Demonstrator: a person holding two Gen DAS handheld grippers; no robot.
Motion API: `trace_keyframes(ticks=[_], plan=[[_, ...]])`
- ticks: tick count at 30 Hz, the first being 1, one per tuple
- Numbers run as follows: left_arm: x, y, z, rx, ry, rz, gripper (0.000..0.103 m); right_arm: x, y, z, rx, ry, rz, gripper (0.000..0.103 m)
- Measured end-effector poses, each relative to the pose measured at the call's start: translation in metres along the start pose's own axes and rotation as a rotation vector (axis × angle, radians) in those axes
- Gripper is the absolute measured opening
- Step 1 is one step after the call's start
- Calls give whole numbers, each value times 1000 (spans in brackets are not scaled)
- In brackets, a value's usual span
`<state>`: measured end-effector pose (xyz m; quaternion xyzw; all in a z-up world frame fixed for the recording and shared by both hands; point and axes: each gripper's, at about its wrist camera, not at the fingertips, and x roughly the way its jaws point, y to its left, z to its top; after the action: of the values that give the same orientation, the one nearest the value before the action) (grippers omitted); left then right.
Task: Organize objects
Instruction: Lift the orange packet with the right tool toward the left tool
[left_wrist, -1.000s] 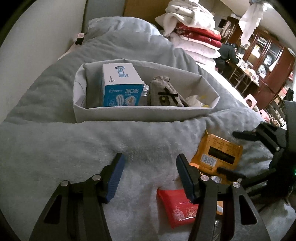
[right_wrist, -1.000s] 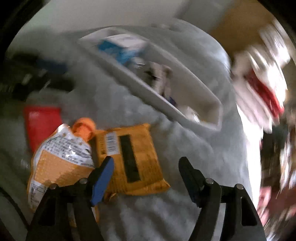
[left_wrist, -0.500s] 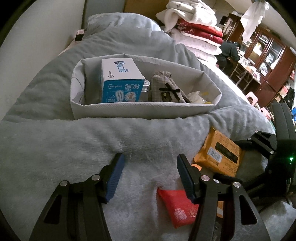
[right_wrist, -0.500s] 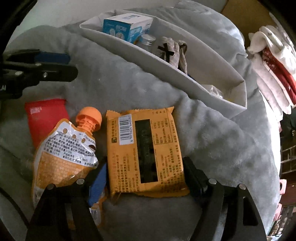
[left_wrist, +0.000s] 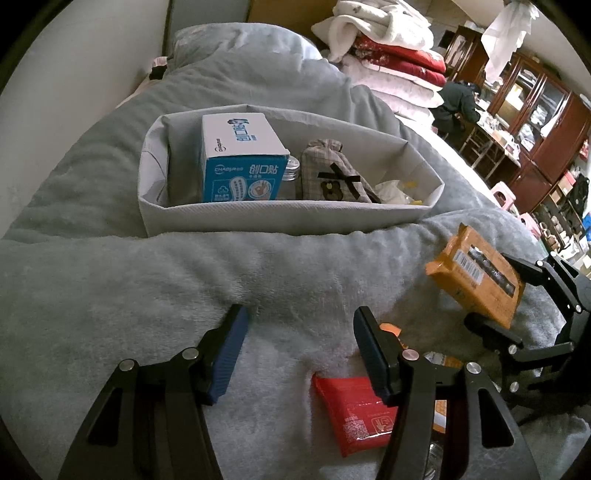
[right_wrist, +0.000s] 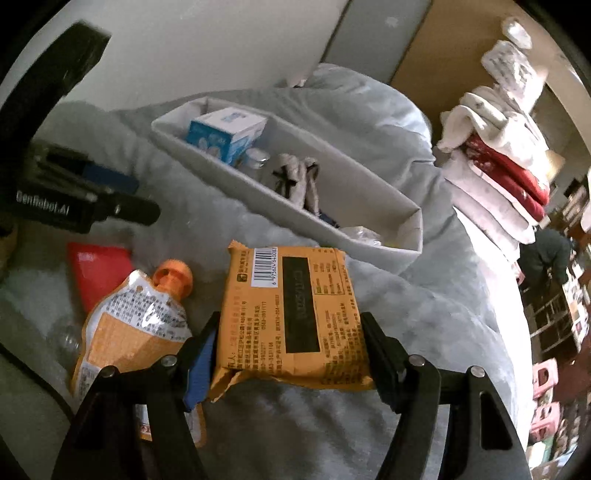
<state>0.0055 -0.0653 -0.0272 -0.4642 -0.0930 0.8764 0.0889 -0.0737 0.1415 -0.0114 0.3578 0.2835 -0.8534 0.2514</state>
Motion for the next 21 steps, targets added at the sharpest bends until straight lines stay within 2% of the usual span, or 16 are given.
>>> trace_keyframes(ticks=[4, 7, 10, 21], plan=[[2, -2, -1, 8, 9, 0, 62, 23, -2, 18, 29, 31, 24, 70], [2, -2, -1, 11, 11, -1, 62, 40, 5, 14, 22, 109, 28, 70], [2, -2, -1, 11, 12, 0, 63, 58, 9, 12, 8, 225, 43, 71], [3, -3, -1, 11, 14, 0, 63, 62, 5, 9, 15, 236, 49, 71]])
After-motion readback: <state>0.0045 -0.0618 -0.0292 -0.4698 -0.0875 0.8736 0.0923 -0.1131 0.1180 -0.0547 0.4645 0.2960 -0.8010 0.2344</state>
